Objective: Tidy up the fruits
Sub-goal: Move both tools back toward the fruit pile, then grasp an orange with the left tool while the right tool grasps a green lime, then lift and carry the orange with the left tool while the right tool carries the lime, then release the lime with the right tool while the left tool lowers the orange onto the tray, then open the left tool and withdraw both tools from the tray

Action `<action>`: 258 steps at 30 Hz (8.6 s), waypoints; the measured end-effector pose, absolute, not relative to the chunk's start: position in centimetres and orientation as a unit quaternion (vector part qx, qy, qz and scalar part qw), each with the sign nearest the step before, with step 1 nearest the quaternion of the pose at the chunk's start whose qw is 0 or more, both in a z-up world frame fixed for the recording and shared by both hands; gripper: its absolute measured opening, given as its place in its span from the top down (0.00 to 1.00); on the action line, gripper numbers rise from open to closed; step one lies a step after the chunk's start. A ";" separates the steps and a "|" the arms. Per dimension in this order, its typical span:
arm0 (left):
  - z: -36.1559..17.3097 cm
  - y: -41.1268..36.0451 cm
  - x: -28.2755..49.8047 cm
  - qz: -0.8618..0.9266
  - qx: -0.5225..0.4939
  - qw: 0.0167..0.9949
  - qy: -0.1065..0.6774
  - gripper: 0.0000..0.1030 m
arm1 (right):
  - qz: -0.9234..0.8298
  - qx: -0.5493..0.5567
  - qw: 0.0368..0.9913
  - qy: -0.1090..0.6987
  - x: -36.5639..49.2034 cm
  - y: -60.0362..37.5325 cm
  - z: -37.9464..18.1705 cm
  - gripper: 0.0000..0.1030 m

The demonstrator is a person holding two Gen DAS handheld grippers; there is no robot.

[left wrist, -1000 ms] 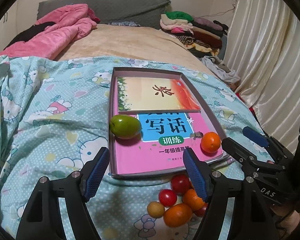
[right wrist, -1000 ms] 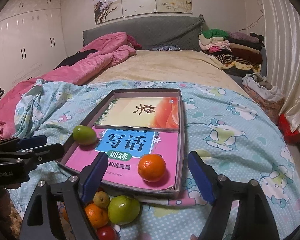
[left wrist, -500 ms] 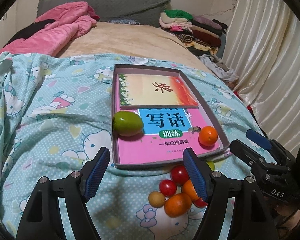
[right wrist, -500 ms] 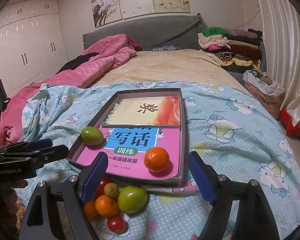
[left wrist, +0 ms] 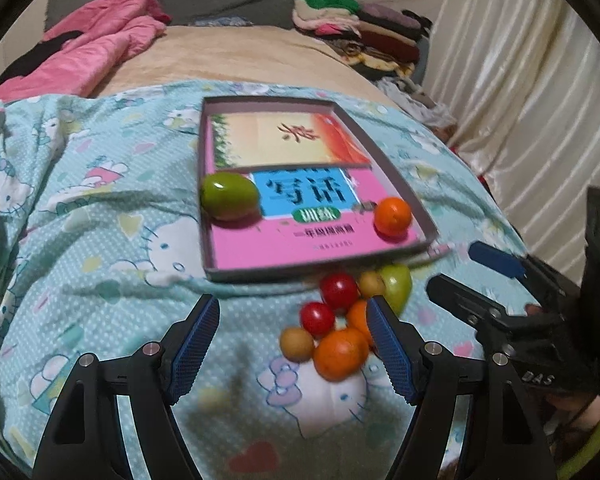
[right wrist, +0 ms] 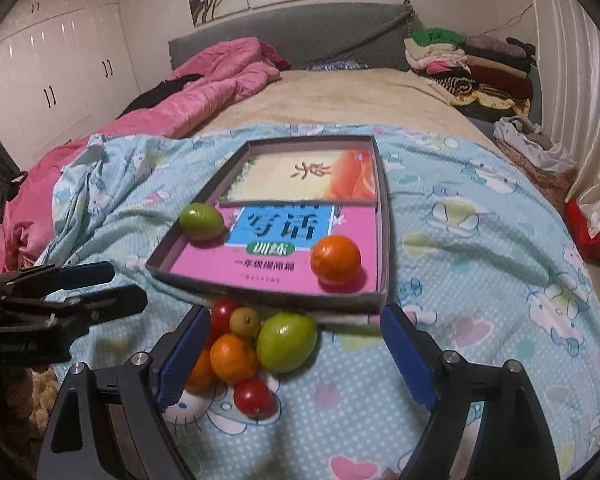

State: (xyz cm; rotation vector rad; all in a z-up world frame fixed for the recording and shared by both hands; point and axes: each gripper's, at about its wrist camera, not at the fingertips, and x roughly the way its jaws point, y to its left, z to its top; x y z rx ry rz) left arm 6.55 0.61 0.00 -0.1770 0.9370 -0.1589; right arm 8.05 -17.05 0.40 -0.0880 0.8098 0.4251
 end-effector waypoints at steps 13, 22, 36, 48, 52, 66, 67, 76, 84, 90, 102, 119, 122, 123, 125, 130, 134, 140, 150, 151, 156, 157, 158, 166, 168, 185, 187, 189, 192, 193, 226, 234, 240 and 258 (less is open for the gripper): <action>-1.3 -1.9 5.5 -0.111 -0.045 0.869 0.480 0.25 | 0.189 -0.049 0.887 0.418 8.3 -17.5 -0.7 0.16; -2.7 -3.8 5.0 -0.139 -0.009 0.857 0.496 0.27 | 0.193 -0.043 0.878 0.436 8.6 -17.6 -1.5 0.16; -4.1 -4.7 6.0 -0.144 0.004 0.854 0.501 0.50 | 0.215 0.016 0.846 0.488 10.4 -18.4 -3.8 0.42; -4.5 -5.2 6.3 -0.138 0.020 0.854 0.501 0.50 | 0.239 0.036 0.826 0.509 11.8 -17.3 -5.2 0.55; -4.7 -5.5 6.6 -0.139 0.026 0.853 0.503 0.50 | 0.241 0.040 0.824 0.512 12.5 -16.9 -5.6 0.56; -5.4 -5.1 7.5 -0.143 0.011 0.845 0.516 0.61 | 0.243 0.052 0.828 0.502 12.4 -17.8 -5.0 0.57; -5.3 -5.0 7.5 -0.145 0.007 0.845 0.515 0.61 | 0.241 0.053 0.830 0.500 12.3 -18.1 -4.8 0.57; -3.6 -4.0 6.7 -0.149 -0.026 0.856 0.494 0.61 | 0.230 0.076 0.843 0.480 12.1 -19.9 -3.8 0.57; -1.7 -2.4 6.5 -0.134 -0.053 0.870 0.471 0.61 | 0.243 0.077 0.853 0.455 11.6 -19.9 -2.6 0.57; -1.0 -1.0 6.6 -0.120 -0.064 0.877 0.461 0.61 | 0.249 0.070 0.854 0.450 11.2 -19.4 -2.3 0.57; 0.3 1.1 6.6 -0.088 -0.068 0.893 0.435 0.61 | 0.264 0.034 0.878 0.398 10.1 -18.2 -0.3 0.57; 2.0 3.0 7.2 -0.054 -0.079 0.910 0.404 0.61 | 0.281 0.011 0.892 0.353 9.0 -17.3 1.5 0.57; 2.4 2.9 7.3 -0.049 -0.077 0.913 0.398 0.61 | 0.284 0.010 0.893 0.350 9.0 -17.1 1.7 0.57; 2.4 2.9 7.3 -0.048 -0.076 0.913 0.397 0.61 | 0.285 0.008 0.893 0.349 9.0 -17.0 1.8 0.57; 2.6 2.7 7.5 -0.045 -0.072 0.915 0.395 0.61 | 0.285 0.004 0.894 0.346 9.0 -16.9 1.9 0.57; 2.6 2.5 8.2 -0.044 -0.079 0.915 0.393 0.61 | 0.285 -0.005 0.898 0.335 9.5 -16.2 2.4 0.57; 2.1 2.5 9.2 -0.045 -0.083 0.916 0.391 0.61 | 0.283 -0.012 0.901 0.328 10.0 -15.8 2.7 0.57; 0.9 2.6 10.3 -0.040 -0.088 0.910 0.403 0.61 | 0.278 -0.016 0.901 0.333 11.0 -15.3 2.5 0.57; -0.7 2.4 11.8 -0.045 -0.087 0.908 0.406 0.61 | 0.272 -0.032 0.896 0.350 12.1 -14.5 1.2 0.57; -0.9 2.3 11.9 -0.046 -0.087 0.908 0.408 0.61 | 0.272 -0.032 0.895 0.351 12.1 -14.5 1.1 0.57; -1.9 2.4 12.4 -0.044 -0.088 0.903 0.419 0.61 | 0.270 -0.038 0.895 0.353 12.4 -14.3 0.8 0.57; -1.9 2.4 12.5 -0.044 -0.088 0.903 0.419 0.61 | 0.271 -0.040 0.894 0.354 12.5 -14.3 0.7 0.57; -2.1 2.4 12.6 -0.043 -0.086 0.903 0.419 0.61 | 0.271 -0.043 0.894 0.355 12.6 -14.2 0.7 0.57; -2.9 2.4 13.1 -0.045 -0.080 0.899 0.428 0.61 | 0.280 -0.085 0.885 0.363 13.6 -12.3 -0.5 0.57; -3.1 2.4 13.3 -0.045 -0.077 0.898 0.432 0.61 | 0.281 -0.091 0.883 0.364 13.6 -12.0 -0.7 0.57; -4.0 2.3 13.8 -0.049 -0.070 0.891 0.445 0.61 | 0.285 -0.124 0.865 0.393 14.7 -10.8 -3.0 0.57; -4.1 2.2 13.8 -0.049 -0.067 0.891 0.446 0.61 | 0.285 -0.125 0.865 0.395 14.7 -10.7 -3.2 0.57; -4.1 2.1 13.8 -0.049 -0.066 0.890 0.448 0.61 | 0.285 -0.124 0.864 0.397 14.8 -10.7 -3.3 0.57; -4.2 2.1 13.8 -0.049 -0.066 0.890 0.448 0.61 | 0.283 -0.118 0.864 0.400 15.0 -10.9 -3.4 0.57; -4.2 2.1 13.8 -0.050 -0.066 0.890 0.448 0.61 | 0.283 -0.114 0.863 0.402 15.1 -11.0 -3.4 0.57; -4.0 2.6 13.7 -0.053 -0.083 0.889 0.447 0.60 | 0.287 -0.103 0.877 0.372 14.5 -11.4 -2.1 0.51; -3.3 2.7 13.5 -0.054 -0.091 0.894 0.435 0.50 | 0.286 -0.107 0.876 0.375 14.4 -11.3 -2.4 0.51; -2.8 3.1 13.3 -0.056 -0.100 0.897 0.428 0.43 | 0.283 -0.106 0.878 0.370 14.3 -11.4 -2.4 0.47; -1.7 4.0 12.4 -0.055 -0.126 0.905 0.403 0.27 | 0.276 -0.101 0.888 0.353 14.0 -11.9 -1.6 0.35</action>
